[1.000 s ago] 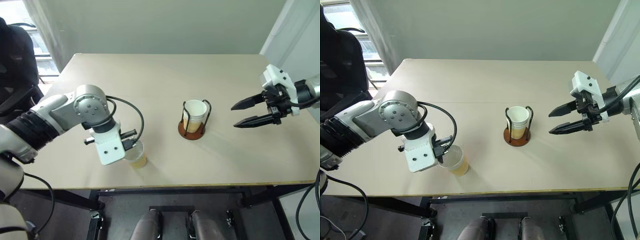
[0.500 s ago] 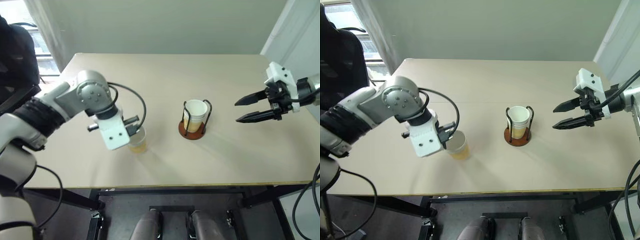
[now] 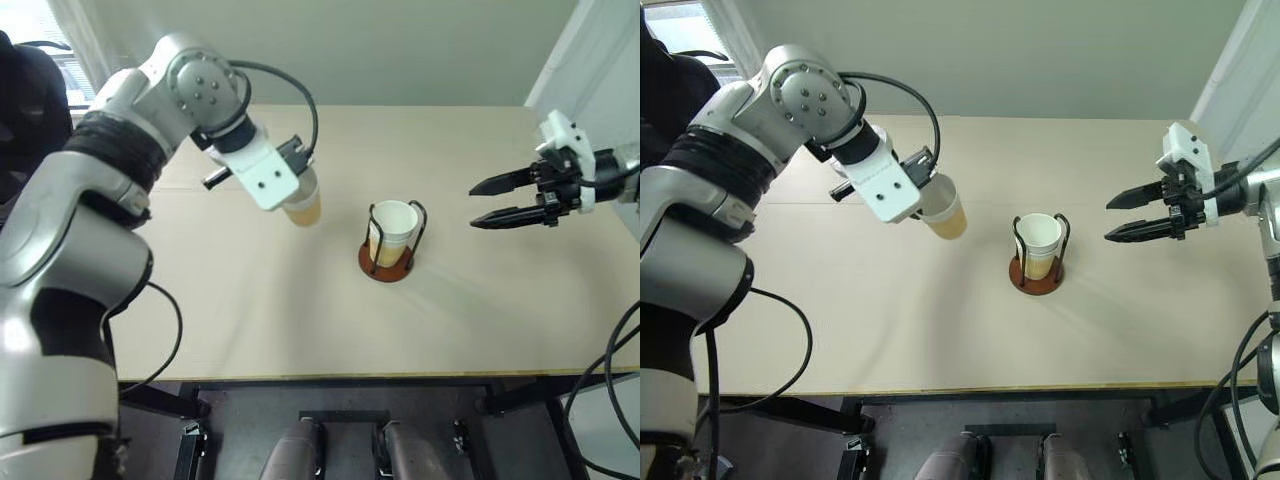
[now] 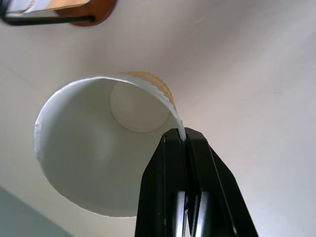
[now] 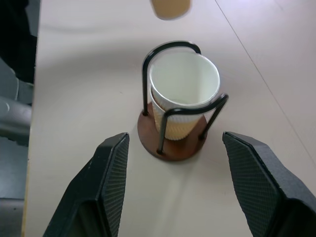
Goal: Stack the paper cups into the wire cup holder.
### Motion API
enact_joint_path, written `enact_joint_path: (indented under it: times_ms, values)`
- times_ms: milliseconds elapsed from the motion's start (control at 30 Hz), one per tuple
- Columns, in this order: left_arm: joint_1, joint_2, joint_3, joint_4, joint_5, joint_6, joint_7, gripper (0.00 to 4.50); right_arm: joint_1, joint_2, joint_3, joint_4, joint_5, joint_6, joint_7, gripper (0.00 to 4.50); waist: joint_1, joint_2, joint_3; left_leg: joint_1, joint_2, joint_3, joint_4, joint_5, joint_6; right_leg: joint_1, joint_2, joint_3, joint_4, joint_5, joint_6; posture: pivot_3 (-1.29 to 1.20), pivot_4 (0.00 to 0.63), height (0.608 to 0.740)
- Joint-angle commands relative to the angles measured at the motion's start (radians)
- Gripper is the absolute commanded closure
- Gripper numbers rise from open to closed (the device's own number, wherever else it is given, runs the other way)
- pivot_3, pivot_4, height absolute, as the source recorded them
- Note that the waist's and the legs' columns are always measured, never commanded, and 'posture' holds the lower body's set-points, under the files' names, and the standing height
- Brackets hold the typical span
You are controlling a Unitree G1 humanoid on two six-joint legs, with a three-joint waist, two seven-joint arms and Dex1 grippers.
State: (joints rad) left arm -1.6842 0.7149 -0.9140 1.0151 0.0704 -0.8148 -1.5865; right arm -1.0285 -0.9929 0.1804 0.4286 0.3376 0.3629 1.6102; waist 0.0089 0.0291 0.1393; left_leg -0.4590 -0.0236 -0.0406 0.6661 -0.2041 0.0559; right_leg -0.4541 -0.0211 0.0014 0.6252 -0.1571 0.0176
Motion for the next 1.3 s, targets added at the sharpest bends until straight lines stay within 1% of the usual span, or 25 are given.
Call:
enact_joint_path:
  times_ms: [33, 200, 367, 500, 700, 1000, 1300]
  values:
    - [-0.059, -0.014, 0.035, 0.046, -0.013, -0.007, -0.028, 4.48, 0.002, -0.037, -0.025, -0.064, 0.101, -0.02, 0.004, 1.46, 0.0, 0.0, 0.0, 0.0, 0.0, 0.0, 0.0, -0.001, 0.0, 0.0, 0.0, 0.0, 0.0, 0.0, 0.001, 0.0, 0.15, 0.74]
    - [-0.112, -0.053, 0.05, 0.09, -0.032, 0.013, -0.028, 4.48, 0.007, -0.066, -0.009, -0.092, 0.138, -0.019, 0.004, 1.46, 0.003, 0.0, 0.0, -0.001, 0.0, 0.0, 0.001, -0.004, 0.0, 0.0, 0.0, 0.0, 0.0, -0.002, 0.002, 0.0, 0.15, 0.74]
    - [-0.164, -0.1, 0.047, 0.11, -0.085, 0.045, -0.028, 4.48, -0.003, -0.094, 0.014, -0.09, 0.16, -0.017, 0.004, 1.46, 0.006, -0.001, 0.001, -0.001, 0.0, 0.0, 0.003, -0.005, 0.001, 0.001, 0.0, 0.0, -0.001, -0.003, 0.003, 0.0, 0.15, 0.74]
    - [-0.188, -0.165, 0.074, 0.121, -0.098, 0.059, -0.028, 4.48, -0.006, -0.116, 0.035, -0.09, 0.172, -0.019, 0.004, 1.46, 0.006, -0.001, 0.001, -0.001, 0.0, 0.001, 0.005, -0.005, 0.003, 0.002, 0.0, 0.0, 0.0, -0.003, 0.004, 0.0, 0.15, 0.74]
    - [-0.182, -0.215, 0.093, 0.124, -0.09, 0.059, -0.028, 4.48, -0.002, -0.13, 0.041, -0.092, 0.174, -0.023, 0.004, 1.46, 0.001, -0.001, 0.001, 0.0, 0.001, 0.002, 0.008, -0.006, 0.004, 0.002, 0.0, 0.001, 0.002, -0.002, 0.005, 0.0, 0.15, 0.74]
    - [-0.172, -0.284, 0.185, 0.148, -0.027, 0.057, -0.028, 4.48, -0.004, -0.137, 0.038, -0.089, 0.166, -0.02, 0.004, 1.46, 0.004, 0.0, 0.001, -0.001, 0.001, 0.003, 0.014, -0.007, 0.006, 0.004, 0.0, 0.001, 0.002, -0.001, 0.006, 0.0, 0.15, 0.74]
    - [-0.136, -0.308, 0.196, 0.136, -0.016, 0.06, -0.028, 4.48, -0.004, -0.138, 0.039, -0.088, 0.159, -0.019, 0.004, 1.46, 0.007, 0.0, 0.001, -0.001, 0.0, 0.004, 0.016, -0.008, 0.008, 0.005, 0.0, 0.002, 0.002, 0.0, 0.008, 0.0, 0.15, 0.74]
